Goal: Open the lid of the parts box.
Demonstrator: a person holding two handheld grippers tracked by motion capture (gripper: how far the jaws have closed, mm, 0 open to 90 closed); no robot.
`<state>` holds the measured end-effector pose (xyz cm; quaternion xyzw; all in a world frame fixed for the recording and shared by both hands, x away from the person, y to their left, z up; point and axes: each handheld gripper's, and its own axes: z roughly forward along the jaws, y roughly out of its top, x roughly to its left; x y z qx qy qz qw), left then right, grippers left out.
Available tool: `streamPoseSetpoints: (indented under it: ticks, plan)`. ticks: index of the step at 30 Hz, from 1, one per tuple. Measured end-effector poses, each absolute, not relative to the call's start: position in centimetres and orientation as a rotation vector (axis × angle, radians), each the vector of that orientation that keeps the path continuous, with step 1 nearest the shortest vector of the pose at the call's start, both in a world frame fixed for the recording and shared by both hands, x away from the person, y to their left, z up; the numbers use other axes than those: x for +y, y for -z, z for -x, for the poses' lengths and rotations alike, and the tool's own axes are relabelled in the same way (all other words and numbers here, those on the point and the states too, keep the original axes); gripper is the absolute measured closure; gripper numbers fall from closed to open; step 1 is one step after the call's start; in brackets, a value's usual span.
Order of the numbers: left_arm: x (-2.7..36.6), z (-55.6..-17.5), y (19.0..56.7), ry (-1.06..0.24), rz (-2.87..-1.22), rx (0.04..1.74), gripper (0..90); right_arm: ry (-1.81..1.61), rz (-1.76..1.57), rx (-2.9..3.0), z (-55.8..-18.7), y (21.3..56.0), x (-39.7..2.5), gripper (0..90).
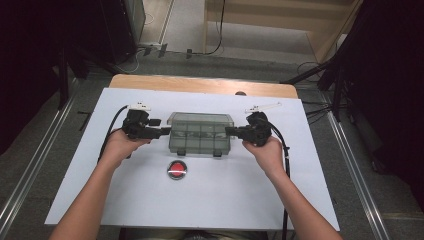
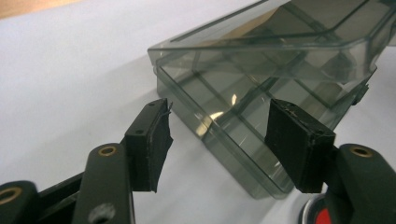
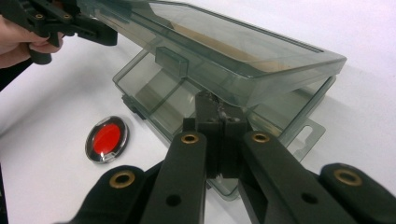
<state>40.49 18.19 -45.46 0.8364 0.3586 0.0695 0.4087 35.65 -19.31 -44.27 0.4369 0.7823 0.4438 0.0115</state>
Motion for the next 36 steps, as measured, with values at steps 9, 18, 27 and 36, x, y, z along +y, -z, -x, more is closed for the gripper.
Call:
streamPoseSetpoints:
  ticks: [9, 18, 27, 36]
  plan:
    - [17.7, -41.0, 45.4, -0.187, -2.099, 0.874, 50.9, -1.388, -1.369, 2.433, -35.6, 44.4, -19.3, 90.0]
    - [17.6, -41.0, 45.5, -0.191, -2.080, 0.876, 54.4, -1.382, -1.358, 2.438, -35.5, 44.7, -19.1, 89.2]
    - [17.4, -41.1, 45.6, -0.185, -2.068, 0.878, 57.5, -1.386, -1.357, 2.435, -35.3, 44.8, -19.2, 86.8]
    - [17.3, -41.3, 45.5, -0.189, -2.080, 0.864, 57.3, -1.383, -1.341, 2.435, -34.6, 45.1, -19.7, 81.9]
